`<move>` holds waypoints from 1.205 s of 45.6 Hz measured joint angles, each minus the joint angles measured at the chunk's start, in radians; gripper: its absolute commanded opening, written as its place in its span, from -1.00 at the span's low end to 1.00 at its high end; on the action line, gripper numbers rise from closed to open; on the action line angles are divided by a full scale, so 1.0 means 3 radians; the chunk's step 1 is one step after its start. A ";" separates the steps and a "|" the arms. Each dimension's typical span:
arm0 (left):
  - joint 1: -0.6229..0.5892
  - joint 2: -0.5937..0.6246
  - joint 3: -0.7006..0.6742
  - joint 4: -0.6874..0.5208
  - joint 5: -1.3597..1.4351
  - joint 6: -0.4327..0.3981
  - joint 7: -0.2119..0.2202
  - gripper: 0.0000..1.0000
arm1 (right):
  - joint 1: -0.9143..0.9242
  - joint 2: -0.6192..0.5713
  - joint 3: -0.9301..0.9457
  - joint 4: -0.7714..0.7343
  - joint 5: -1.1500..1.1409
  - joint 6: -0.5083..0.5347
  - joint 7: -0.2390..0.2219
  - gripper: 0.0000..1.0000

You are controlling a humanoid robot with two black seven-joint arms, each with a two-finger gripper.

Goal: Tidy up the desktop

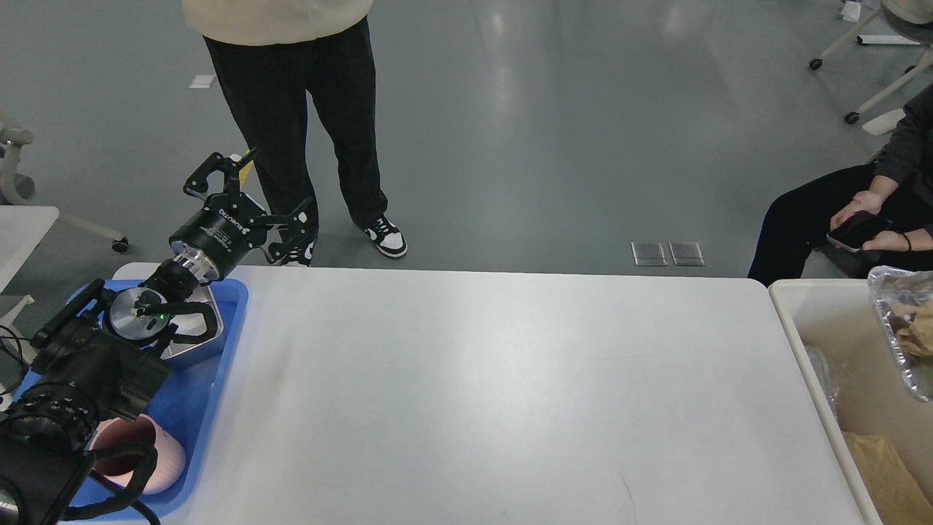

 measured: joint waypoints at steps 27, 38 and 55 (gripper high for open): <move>0.0013 -0.0212 0.0048 0.0017 0.0044 0.0097 -0.0066 0.94 | -0.0143 0.0253 -0.0120 -0.0018 0.0032 -0.0408 0.0000 1.00; 0.0097 -0.0234 0.0063 0.0017 0.0052 0.0097 -0.0084 0.94 | 0.0100 0.0219 0.0323 0.0095 0.0689 -0.0286 0.0020 1.00; 0.0107 -0.0201 0.0062 0.0017 0.0050 0.0090 -0.0107 0.94 | 0.0929 0.0838 0.0566 0.0210 0.1613 0.0760 0.0610 1.00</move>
